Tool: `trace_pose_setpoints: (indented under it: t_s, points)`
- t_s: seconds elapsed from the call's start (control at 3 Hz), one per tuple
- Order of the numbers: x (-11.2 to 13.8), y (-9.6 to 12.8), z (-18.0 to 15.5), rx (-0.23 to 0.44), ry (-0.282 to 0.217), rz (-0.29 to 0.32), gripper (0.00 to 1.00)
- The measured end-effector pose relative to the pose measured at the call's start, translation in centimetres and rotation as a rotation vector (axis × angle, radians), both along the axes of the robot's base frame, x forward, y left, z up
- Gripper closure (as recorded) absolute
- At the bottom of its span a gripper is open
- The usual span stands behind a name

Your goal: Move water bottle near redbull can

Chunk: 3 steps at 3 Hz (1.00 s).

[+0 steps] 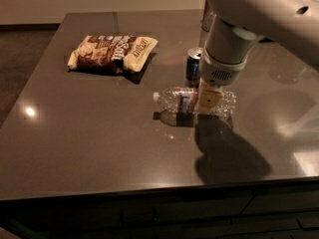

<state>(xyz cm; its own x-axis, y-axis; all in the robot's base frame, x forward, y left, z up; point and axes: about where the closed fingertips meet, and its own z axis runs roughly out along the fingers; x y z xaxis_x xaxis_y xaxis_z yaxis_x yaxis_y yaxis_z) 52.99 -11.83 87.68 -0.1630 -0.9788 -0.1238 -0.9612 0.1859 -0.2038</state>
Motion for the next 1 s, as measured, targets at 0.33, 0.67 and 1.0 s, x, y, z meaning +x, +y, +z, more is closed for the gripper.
trace_pose_setpoints:
  t_s: [0.33,0.67,1.0]
  points:
    - [0.0,-0.46,-0.28,0.007,0.0,-0.017,0.39]
    - [0.04,-0.63,-0.59,0.009,0.003,-0.02,0.17]
    - [0.01,-0.62,-0.98,0.009,0.002,-0.023,0.0]
